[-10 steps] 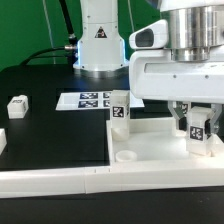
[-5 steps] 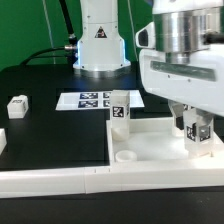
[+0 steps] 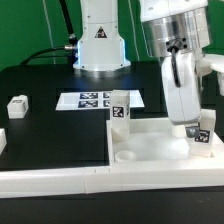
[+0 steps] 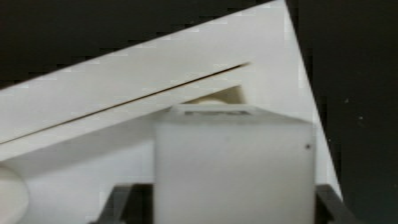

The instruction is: Assemble square table

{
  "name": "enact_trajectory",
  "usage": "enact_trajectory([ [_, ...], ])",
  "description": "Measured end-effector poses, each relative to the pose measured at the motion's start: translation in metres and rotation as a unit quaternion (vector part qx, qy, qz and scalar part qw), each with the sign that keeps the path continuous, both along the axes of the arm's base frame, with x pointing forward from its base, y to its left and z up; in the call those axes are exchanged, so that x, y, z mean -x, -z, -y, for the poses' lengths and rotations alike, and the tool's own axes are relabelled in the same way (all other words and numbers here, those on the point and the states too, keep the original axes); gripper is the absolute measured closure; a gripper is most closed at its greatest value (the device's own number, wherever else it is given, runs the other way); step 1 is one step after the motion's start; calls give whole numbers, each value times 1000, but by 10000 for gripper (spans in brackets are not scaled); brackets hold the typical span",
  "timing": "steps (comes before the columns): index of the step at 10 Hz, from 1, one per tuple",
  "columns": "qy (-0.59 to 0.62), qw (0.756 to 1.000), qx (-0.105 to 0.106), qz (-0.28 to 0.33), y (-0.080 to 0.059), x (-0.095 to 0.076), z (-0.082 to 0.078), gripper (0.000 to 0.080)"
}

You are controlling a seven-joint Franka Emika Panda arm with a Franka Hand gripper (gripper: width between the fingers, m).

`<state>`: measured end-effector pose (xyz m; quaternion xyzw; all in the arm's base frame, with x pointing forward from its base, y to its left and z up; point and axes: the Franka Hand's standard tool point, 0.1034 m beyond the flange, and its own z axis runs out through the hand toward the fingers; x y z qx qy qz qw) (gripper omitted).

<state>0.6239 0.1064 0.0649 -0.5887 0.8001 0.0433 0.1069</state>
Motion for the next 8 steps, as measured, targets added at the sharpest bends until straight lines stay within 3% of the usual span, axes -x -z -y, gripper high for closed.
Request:
enact_trajectory([
  [1, -56, 998, 12, -3, 0, 2, -3, 318],
  [2, -168, 985, 38, -5, -3, 3, -8, 318],
  [3, -279, 959, 57, 14, -5, -1, -13, 184],
  [6, -389, 918, 65, 34, -5, -2, -13, 153],
  [7, -459, 884, 77, 39, -5, -2, -12, 153],
  [8, -553, 826, 98, 44, -9, -5, -13, 150],
])
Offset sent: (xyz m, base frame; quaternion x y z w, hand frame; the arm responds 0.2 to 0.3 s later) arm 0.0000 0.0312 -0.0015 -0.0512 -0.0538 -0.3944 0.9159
